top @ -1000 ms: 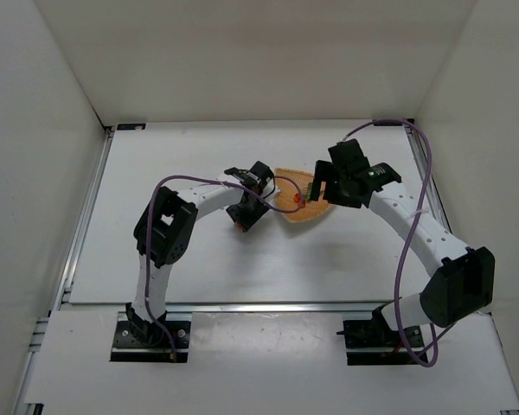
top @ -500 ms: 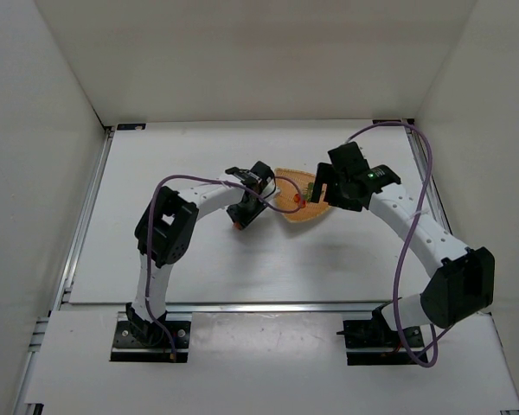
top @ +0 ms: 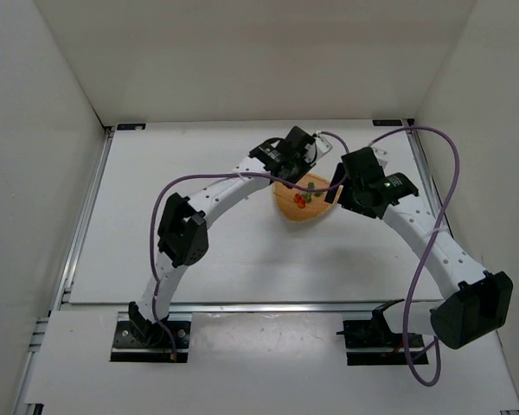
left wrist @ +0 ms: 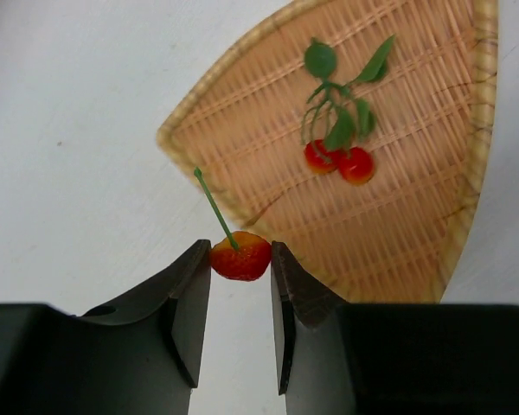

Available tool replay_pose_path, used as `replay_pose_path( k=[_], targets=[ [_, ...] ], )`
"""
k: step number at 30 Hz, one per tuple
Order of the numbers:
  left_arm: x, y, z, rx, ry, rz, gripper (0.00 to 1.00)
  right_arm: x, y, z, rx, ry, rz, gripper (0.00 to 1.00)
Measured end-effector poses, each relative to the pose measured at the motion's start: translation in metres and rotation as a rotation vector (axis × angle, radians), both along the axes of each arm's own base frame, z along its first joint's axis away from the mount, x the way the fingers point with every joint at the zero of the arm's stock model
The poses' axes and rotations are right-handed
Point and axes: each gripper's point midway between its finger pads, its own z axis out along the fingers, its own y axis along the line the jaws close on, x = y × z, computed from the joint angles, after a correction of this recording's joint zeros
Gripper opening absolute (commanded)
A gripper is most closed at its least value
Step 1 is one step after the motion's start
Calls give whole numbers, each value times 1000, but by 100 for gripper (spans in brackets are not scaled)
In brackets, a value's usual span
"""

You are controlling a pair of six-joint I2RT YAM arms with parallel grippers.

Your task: Place and organize the fake fruits in the fruit bowl

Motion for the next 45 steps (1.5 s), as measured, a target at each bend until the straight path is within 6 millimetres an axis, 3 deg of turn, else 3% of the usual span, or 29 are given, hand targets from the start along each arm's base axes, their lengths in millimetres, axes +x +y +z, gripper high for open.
replay_pose_path(
  k=[3,6,8,10,14,17,19,21,24,26,28,29,31,34,37,45],
  targets=[
    [2,-16,-31,37,19,-21,73,-7,-11,10,-7,-29,-37,89],
    [3,-17,-63,86,48,-12,92,-15,-24,23,-15,-65,-74,92],
    [5,-13,-67,100,47,5,97,-21,-31,31,-17,-90,-94,92],
    [9,-11,-59,90,21,33,97,-28,-38,38,-14,-113,-115,92],
    [17,-2,-27,70,-51,91,100,-44,-50,41,-10,-139,-147,98],
    [20,17,6,53,-116,152,100,-56,-56,33,-11,-129,-155,100],
    [15,45,25,48,-138,198,100,-64,-60,26,-11,-116,-158,100],
    [13,87,38,47,-141,268,100,-73,-63,20,-12,-102,-156,100],
    [16,187,46,51,-130,451,100,-83,-66,17,3,-102,-165,100],
    [10,267,38,66,-109,614,100,-90,-69,14,10,-101,-175,100],
    [-12,345,22,95,-65,788,100,-98,-73,9,19,-98,-188,100],
    [-29,377,11,107,-36,867,100,-102,-75,6,19,-91,-193,100],
    [-69,418,-12,120,37,974,100,-109,-78,-1,22,-85,-202,100],
    [-131,452,-44,113,153,1090,100,-116,-80,-10,29,-71,-214,100],
    [-167,466,-57,90,213,1158,100,-120,-78,-17,37,-51,-205,100],
    [-168,463,-54,-23,215,1180,100,-115,-70,-23,39,-10,-182,100]
  ],
)
